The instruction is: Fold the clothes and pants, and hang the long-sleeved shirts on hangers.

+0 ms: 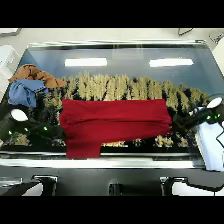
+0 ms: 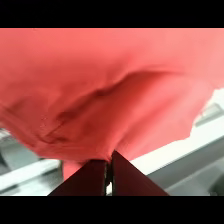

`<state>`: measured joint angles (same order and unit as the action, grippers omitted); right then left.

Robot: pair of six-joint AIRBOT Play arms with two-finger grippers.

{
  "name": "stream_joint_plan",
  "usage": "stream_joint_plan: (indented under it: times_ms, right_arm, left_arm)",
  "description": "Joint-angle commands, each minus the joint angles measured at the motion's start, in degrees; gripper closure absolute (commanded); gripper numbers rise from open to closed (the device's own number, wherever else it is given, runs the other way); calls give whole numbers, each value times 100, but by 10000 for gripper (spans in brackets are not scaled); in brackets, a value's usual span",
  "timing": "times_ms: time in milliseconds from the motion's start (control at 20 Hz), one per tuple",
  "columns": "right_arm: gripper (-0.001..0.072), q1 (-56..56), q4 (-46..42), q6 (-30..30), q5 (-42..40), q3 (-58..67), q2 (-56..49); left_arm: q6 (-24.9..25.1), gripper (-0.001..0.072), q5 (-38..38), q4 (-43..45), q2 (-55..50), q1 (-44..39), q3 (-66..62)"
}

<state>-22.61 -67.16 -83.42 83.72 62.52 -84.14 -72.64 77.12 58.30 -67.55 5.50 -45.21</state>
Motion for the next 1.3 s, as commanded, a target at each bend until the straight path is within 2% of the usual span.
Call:
stream_joint_plan:
  times_ms: [0, 250, 400, 650, 700, 750, 800, 850, 900, 950, 1100, 1250]
  right_arm:
    - [677, 256, 103, -339, -396, 1012, -50]
    - [676, 817, 48, -833, -1091, 2105, -979]
    - [674, 1019, 70, -1058, -1338, 2308, -1517]
    - [671, 1043, 162, -1311, -1515, 2310, -1902]
    - [653, 1043, 170, -1305, -1515, 2310, -1895]
    - [578, 1016, 162, -1303, -1482, 2317, -1867]
    - [431, 953, 153, -1303, -1370, 2361, -1834]
    - [228, 863, 157, -1300, -1217, 2413, -1799]
    - [70, 745, 160, -1204, -1036, 2424, -1746]
    - [7, 612, 146, -1069, -863, 2424, -1727]
    - [0, 466, 155, -1016, -695, 2422, -1864]
    - [1, 544, 765, -734, -789, 2422, -2155]
  left_arm:
    - [-234, 687, -2, 326, -334, 146, -1300]
    - [-348, 686, 4, 321, -1987, -31, -3305]
    - [-595, 685, 9, 321, -2999, -136, -4389]
    - [-608, 684, 122, 273, -4009, -166, -4898]
    - [-605, 682, 240, 269, -4109, -166, -4898]
    - [-599, 641, 334, 260, -4157, -160, -4898]
    - [-590, 491, 407, 260, -4155, -131, -4905]
    - [-584, 291, 568, 260, -4142, -74, -4966]
    - [-590, 171, 750, 254, -4122, -7, -5051]
    - [-608, 170, 907, 251, -4085, 59, -5141]
    - [-605, 173, 883, -7, -3797, 142, -5184]
    - [-603, 175, 839, -424, -3532, 98, -5184]
